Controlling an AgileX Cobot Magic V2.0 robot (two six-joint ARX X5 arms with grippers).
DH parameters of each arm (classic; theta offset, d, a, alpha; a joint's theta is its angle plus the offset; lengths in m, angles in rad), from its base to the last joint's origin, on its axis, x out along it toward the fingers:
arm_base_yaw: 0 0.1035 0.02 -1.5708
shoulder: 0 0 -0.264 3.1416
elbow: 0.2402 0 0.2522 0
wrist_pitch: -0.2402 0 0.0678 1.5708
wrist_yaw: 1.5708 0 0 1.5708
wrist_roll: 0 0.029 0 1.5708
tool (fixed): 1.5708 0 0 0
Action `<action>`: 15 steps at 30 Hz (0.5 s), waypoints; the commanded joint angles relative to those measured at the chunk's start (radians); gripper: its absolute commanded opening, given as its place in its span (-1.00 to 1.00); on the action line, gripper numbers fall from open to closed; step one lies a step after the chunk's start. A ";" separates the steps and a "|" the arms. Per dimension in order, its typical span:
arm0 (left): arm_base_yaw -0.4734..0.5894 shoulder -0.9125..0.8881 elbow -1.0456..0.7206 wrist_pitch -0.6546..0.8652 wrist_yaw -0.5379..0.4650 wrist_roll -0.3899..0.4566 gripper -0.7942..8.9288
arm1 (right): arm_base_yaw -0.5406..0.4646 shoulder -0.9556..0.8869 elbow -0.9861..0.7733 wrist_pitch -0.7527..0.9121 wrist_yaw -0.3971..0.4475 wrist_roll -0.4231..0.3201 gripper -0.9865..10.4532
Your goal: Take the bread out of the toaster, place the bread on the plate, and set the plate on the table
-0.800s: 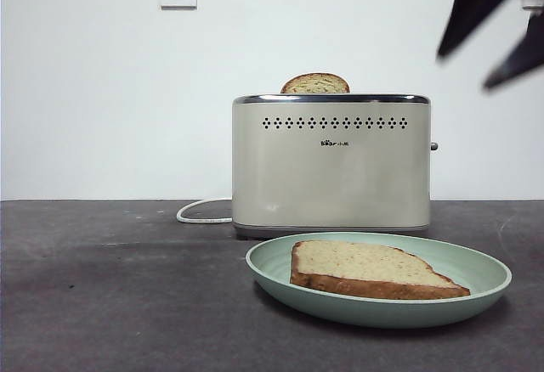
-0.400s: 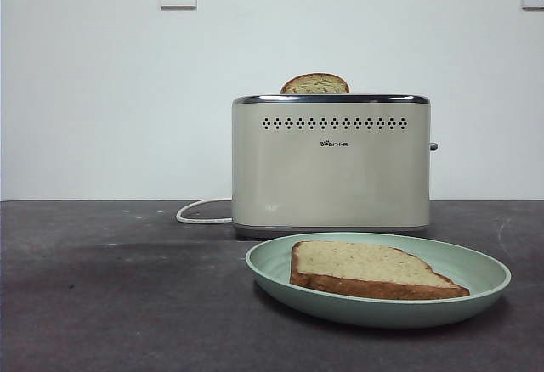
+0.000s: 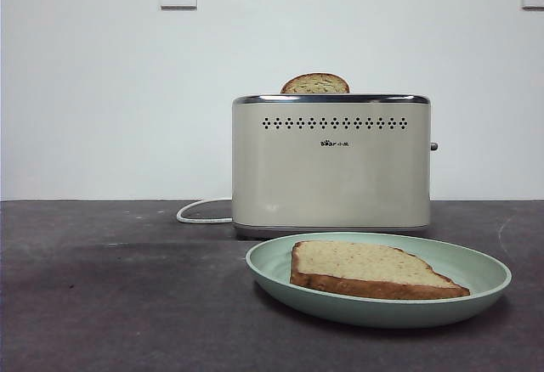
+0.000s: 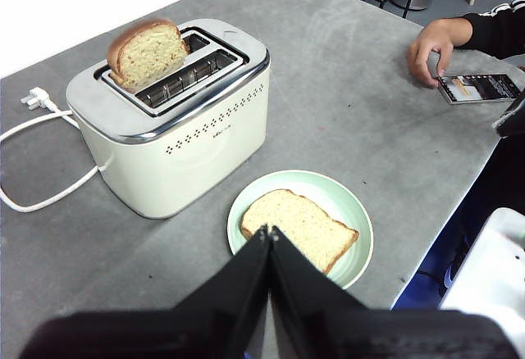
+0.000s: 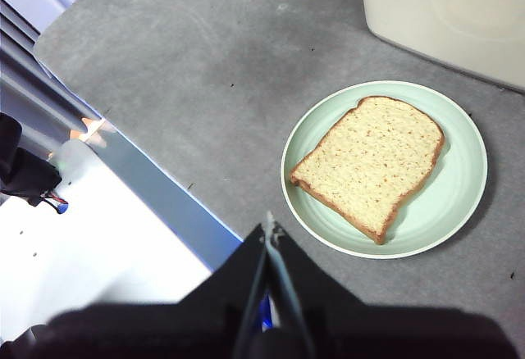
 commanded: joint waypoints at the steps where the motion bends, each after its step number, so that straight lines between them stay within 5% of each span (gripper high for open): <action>1: -0.003 -0.001 0.004 0.003 0.003 0.007 -0.85 | 0.002 -0.002 -0.003 0.004 -0.001 -0.007 -0.85; 15: -0.002 -0.001 0.004 -0.007 -0.001 0.007 -0.85 | 0.002 -0.002 -0.003 0.003 0.006 -0.004 -0.82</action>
